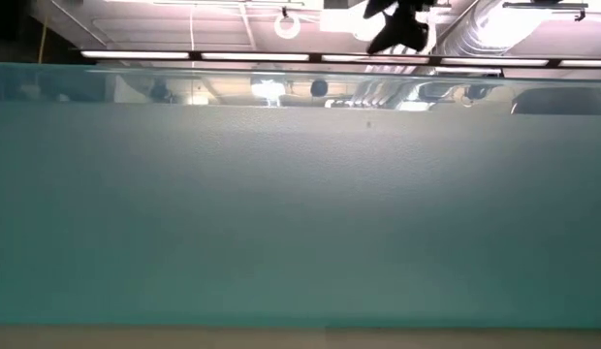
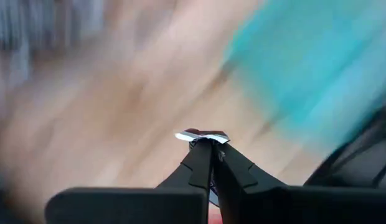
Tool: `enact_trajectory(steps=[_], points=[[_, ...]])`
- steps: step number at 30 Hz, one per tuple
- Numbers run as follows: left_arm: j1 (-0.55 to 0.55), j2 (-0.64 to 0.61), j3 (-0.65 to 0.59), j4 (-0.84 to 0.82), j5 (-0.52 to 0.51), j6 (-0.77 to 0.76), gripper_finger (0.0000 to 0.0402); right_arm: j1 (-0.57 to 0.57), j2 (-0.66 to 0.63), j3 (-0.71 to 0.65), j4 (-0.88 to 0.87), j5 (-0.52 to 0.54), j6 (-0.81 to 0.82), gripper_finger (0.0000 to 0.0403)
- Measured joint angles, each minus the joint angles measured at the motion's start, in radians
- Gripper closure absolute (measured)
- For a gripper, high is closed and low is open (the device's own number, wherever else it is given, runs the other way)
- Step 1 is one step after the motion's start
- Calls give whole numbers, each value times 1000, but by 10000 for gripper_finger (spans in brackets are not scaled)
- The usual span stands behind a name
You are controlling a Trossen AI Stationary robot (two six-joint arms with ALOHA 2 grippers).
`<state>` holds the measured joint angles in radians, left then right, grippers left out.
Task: Sort candy
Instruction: Put the brown chocolate bar into the transparent bin
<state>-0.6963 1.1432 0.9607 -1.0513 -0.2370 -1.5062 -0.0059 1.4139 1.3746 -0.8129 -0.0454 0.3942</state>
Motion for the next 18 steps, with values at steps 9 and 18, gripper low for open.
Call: enact_trajectory(steps=[9,18], points=[[222,-193,41,-31,-568,241,401,0,0,0,107,-87,28,153],[815,-108,-60,112,-161,777,401,0,0,0,107,-63,61,153]])
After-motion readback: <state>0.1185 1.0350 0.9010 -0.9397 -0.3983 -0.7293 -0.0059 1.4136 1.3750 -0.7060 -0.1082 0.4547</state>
